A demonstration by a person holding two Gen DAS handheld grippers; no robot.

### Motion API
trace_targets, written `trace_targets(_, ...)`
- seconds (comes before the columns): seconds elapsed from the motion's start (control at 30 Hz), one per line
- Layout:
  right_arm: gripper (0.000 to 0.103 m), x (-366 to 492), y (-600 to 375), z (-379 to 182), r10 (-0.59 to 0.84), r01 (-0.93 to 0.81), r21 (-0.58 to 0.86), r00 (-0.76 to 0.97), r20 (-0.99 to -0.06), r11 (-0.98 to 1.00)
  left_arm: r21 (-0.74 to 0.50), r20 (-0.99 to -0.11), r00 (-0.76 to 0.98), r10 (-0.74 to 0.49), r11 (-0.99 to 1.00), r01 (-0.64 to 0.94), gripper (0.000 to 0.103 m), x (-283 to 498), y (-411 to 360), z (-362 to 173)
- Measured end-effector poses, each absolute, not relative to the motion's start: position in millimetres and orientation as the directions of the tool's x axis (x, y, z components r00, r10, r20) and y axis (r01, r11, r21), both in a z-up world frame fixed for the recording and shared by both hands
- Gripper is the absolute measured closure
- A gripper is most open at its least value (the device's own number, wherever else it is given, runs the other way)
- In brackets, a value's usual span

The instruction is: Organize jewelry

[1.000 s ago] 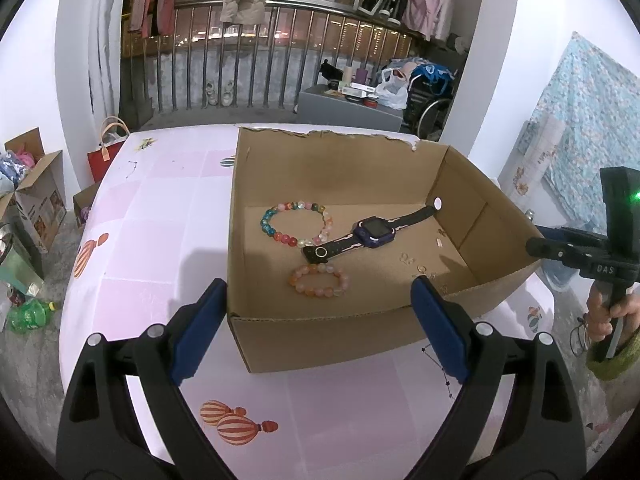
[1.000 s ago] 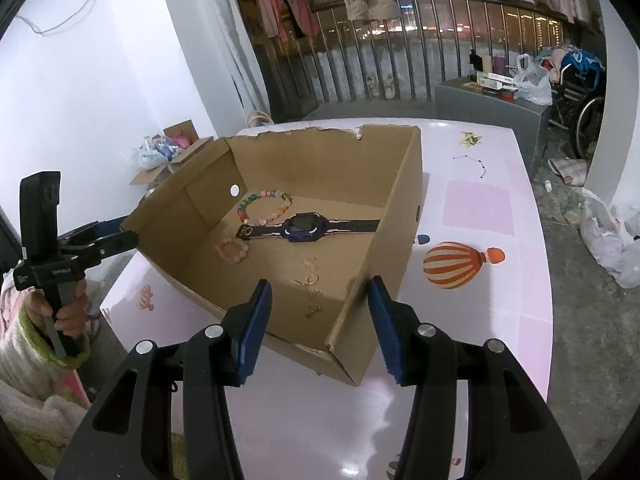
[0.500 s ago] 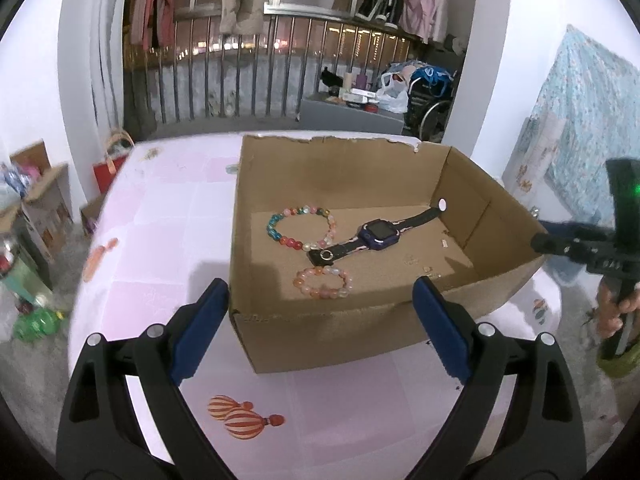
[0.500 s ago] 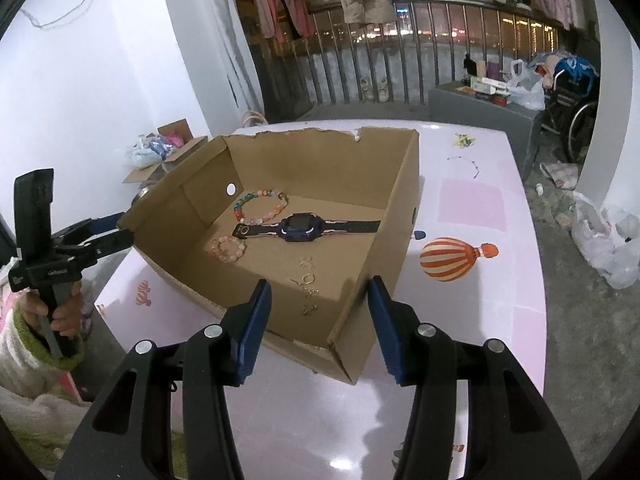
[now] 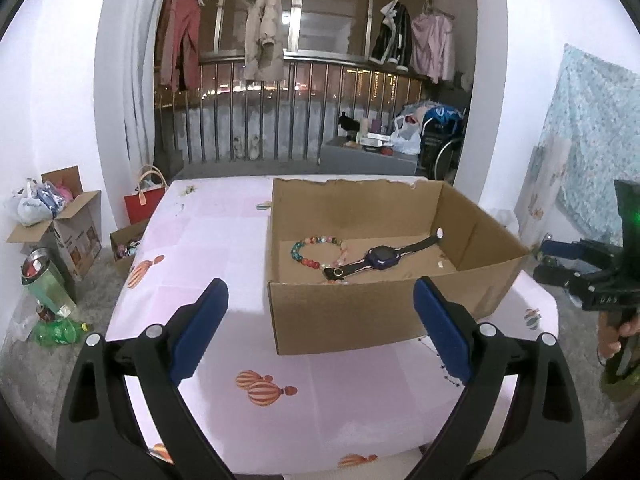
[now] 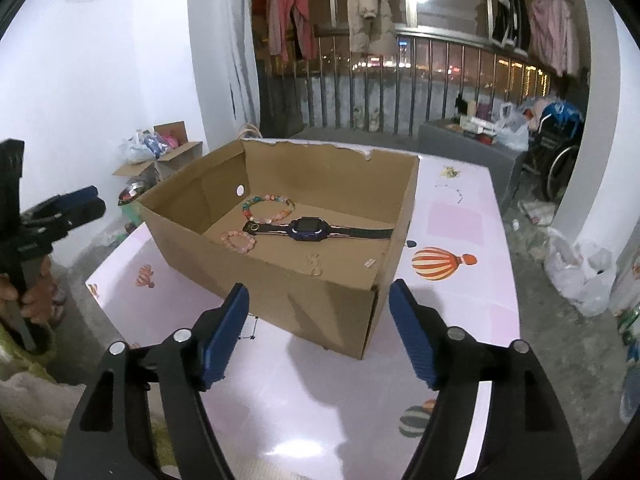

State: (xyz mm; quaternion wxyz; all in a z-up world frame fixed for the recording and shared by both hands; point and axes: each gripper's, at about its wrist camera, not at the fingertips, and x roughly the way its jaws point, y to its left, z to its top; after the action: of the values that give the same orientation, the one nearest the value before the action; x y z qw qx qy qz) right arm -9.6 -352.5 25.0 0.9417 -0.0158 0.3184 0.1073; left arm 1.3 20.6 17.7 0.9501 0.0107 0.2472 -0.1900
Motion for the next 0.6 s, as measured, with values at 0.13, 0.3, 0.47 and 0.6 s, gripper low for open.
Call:
trace_targets(0.13, 0.022, -24.0, -350.0, 38.1, 0.166, -0.157, 0.065, 0.802, -0.574, 0.985, -0.099, -0.455, 0.803, -0.385, 0.918, 0.383, 0.011, -13.0, 19.8, 24.4)
trace_targets(0.3, 0.012, -37.8, -349.9, 54.8, 0.110, -0.085, 0.071, 0.845, -0.524, 0.994, -0.116, -0.468, 0.789, -0.399, 0.912, 0.392, 0.010, -18.2, 11.9, 28.3)
trace_targets(0.47, 0.007, -47.3, -344.1, 64.5, 0.047, -0.007, 0.079, 0.858, -0.512, 0.997, -0.150, -0.495, 0.786, -0.369, 0.928, 0.341, 0.009, -20.3, 6.7, 29.0)
trace_targets(0.6, 0.006, -50.6, -337.9, 70.4, -0.003, 0.047, 0.074, 0.860, -0.511, 0.996, -0.130, -0.532, 0.792, -0.299, 0.953, 0.273, 0.008, -20.4, -0.1, 29.0)
